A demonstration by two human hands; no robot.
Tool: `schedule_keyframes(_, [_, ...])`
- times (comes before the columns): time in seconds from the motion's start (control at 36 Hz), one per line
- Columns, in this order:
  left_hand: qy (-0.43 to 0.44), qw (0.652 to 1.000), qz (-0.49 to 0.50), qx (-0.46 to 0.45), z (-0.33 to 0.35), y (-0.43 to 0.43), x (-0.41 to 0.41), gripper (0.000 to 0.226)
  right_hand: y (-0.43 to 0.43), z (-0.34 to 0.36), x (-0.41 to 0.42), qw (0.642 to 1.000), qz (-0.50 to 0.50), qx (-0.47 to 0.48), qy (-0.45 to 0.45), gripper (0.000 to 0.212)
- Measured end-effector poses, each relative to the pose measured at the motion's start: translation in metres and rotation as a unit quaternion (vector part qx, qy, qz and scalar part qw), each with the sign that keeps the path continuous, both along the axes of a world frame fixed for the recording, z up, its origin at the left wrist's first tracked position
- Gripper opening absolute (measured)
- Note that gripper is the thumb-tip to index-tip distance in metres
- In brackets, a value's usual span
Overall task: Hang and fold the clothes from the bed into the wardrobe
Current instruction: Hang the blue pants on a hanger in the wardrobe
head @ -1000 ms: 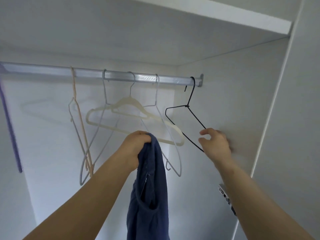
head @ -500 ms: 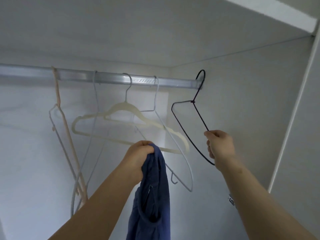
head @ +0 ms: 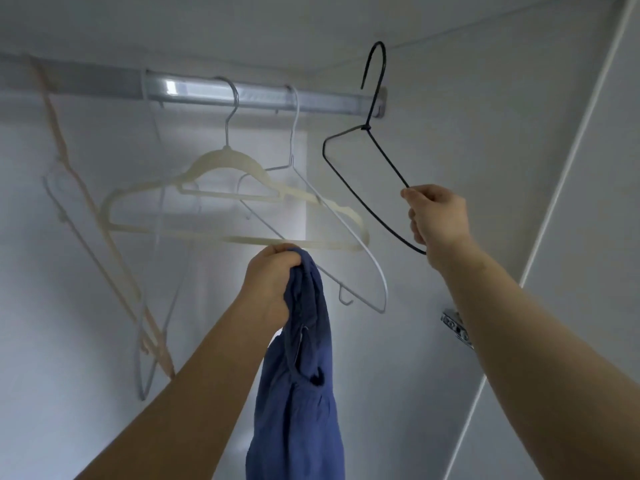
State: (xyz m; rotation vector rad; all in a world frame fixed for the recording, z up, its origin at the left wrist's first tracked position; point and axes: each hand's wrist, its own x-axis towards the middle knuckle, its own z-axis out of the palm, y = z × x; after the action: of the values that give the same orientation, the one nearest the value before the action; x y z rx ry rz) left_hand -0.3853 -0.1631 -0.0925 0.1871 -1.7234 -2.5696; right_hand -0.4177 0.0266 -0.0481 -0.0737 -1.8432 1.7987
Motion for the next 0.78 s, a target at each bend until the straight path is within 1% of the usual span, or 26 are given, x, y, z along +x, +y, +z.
schedule_keyframes(0.06, [-0.008,1.0,-0.008,0.004,-0.002,0.001,0.003,0.033,-0.002,-0.008,0.008,1.0,-0.004,-0.001,-0.003,0.024])
schedule_keyframes(0.14, [-0.02,1.0,-0.017,-0.017,-0.008,0.001,0.011,0.038,0.001,-0.023,0.027,1.0,-0.004,-0.016,-0.023,0.022])
schedule_keyframes(0.25, [-0.016,0.999,-0.015,-0.035,-0.028,0.0,0.031,0.029,0.015,-0.045,0.058,0.998,-0.004,-0.028,-0.058,0.019])
schedule_keyframes(0.33, [-0.034,0.998,-0.004,-0.056,-0.05,0.008,0.044,0.029,0.031,-0.063,0.088,0.997,0.003,-0.028,-0.073,0.015])
schedule_keyframes(0.5, [-0.072,0.996,-0.016,-0.054,-0.077,0.045,0.082,0.029,0.062,-0.093,0.162,0.995,-0.004,-0.026,-0.098,0.02])
schedule_keyframes(0.61, [-0.053,0.995,-0.051,-0.067,-0.08,0.07,0.116,0.028,0.082,-0.111,0.211,0.991,0.0,-0.025,-0.133,0.016])
schedule_keyframes(0.67, [-0.05,0.993,-0.08,-0.063,-0.081,0.08,0.132,0.022,0.091,-0.121,0.236,0.989,0.005,-0.023,-0.147,0.014])
schedule_keyframes(0.72, [-0.036,0.987,-0.126,-0.087,-0.082,0.09,0.147,0.02,0.102,-0.131,0.261,0.987,0.011,-0.024,-0.158,0.013])
schedule_keyframes(0.78, [-0.023,0.981,-0.145,-0.124,-0.086,0.102,0.158,0.023,0.112,-0.141,0.284,0.985,0.021,-0.025,-0.169,0.012])
